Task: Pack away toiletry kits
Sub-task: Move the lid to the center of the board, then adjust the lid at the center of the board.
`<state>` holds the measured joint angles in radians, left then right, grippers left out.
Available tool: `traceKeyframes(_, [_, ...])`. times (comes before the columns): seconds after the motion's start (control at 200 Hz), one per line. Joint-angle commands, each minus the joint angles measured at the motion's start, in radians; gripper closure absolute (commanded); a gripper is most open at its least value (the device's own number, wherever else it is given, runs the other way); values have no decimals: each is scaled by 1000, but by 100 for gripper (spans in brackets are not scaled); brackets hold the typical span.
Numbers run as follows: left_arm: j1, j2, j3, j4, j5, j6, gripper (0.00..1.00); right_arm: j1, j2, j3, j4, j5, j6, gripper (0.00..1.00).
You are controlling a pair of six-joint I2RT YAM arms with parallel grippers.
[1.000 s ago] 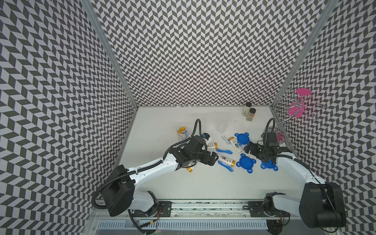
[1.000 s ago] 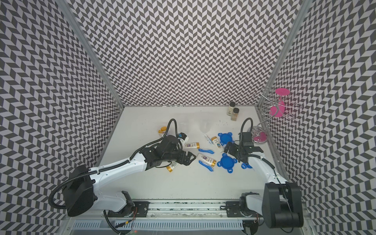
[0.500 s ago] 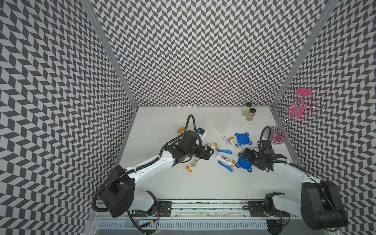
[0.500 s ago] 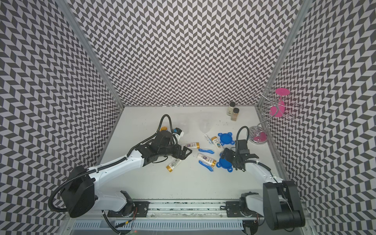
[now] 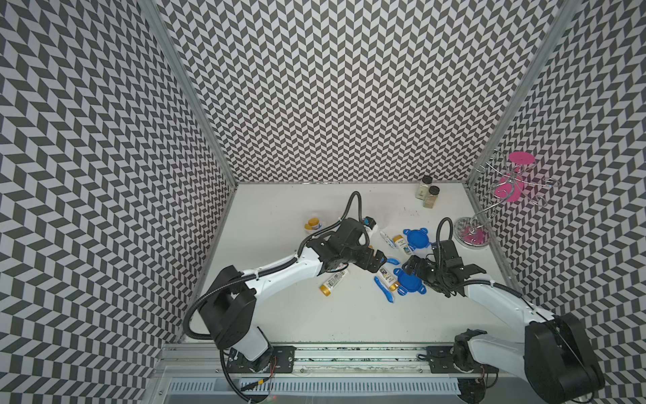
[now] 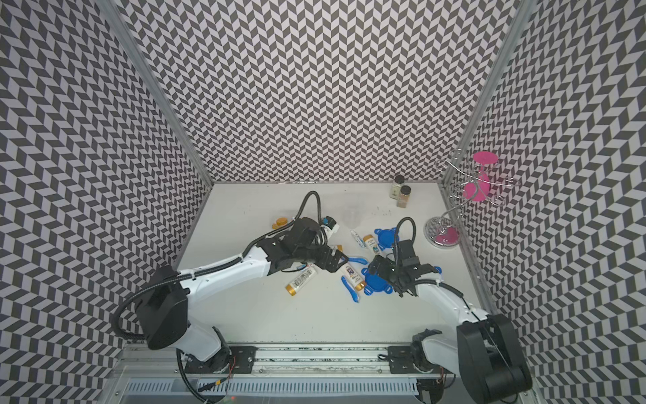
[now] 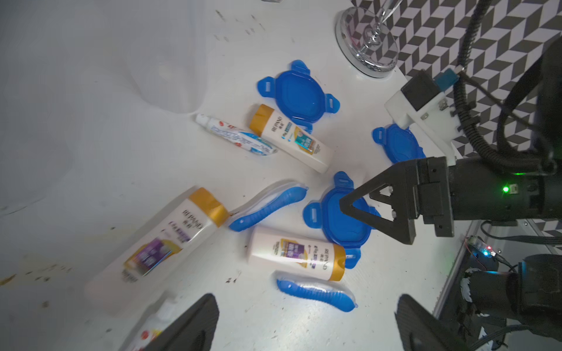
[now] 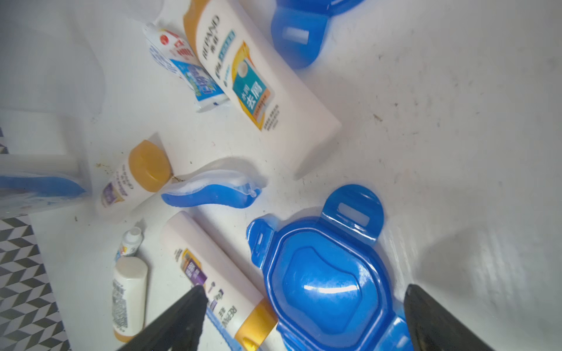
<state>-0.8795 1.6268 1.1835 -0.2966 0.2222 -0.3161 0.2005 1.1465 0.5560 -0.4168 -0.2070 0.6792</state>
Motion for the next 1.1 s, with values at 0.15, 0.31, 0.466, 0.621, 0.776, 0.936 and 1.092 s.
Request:
traceKeyframes(0.15, [-71,205,161,8,102,-123,10,-372,-150,33,71,14,-54,0])
traceKeyframes(0.31, [-146,338,308,-71,58,-126,11,-420,-41,163,126,132,-103,0])
traceKeyframes(0.466, [-185,446,374,-107,-30,-177,11,-459,-3,211,201,132,-71,0])
traceKeyframes(0.621, [-191,507,420,-159,-140,-216,9,-467,-16,201,228,147,-99,0])
traceKeyframes(0.776, [-198,504,394,-130,-151,-284,0,-466,-54,171,230,135,-105,0])
traceKeyframes(0.936, [-199,566,461,-131,-141,-313,1,-466,-68,171,230,139,-110,0])
traceKeyframes(1.092, [-209,642,556,-176,-166,-343,0,-467,-73,190,224,162,-127,0])
